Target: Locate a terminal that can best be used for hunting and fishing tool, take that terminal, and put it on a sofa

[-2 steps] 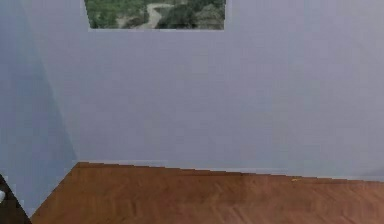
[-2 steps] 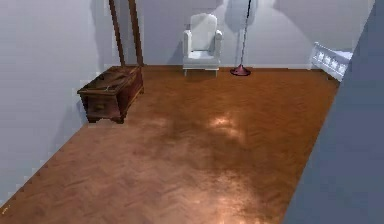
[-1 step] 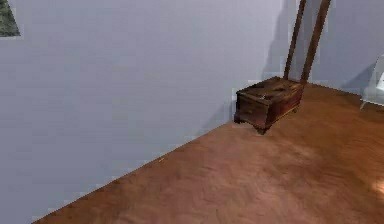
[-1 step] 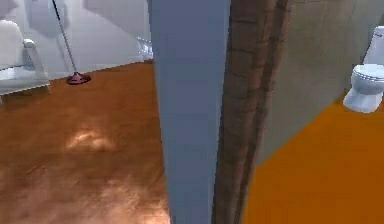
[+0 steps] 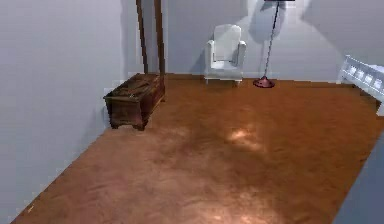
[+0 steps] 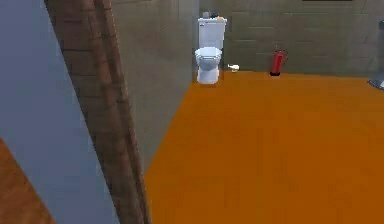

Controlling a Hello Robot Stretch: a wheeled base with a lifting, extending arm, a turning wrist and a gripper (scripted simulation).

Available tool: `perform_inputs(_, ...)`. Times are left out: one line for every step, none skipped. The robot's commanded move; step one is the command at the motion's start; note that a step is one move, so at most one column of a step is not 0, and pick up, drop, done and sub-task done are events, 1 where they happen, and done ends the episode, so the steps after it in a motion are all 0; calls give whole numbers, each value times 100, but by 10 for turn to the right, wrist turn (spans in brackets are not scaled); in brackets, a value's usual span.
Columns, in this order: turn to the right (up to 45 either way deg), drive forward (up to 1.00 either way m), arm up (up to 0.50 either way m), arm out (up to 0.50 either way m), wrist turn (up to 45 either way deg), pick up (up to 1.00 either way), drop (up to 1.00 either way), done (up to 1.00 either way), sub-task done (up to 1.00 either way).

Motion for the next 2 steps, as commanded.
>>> perform_inputs(0, 85, 0, 0, 0, 0, 0, 0, 0)
perform_inputs(450, 0, 0, 0, 0, 0, 0, 0, 0)
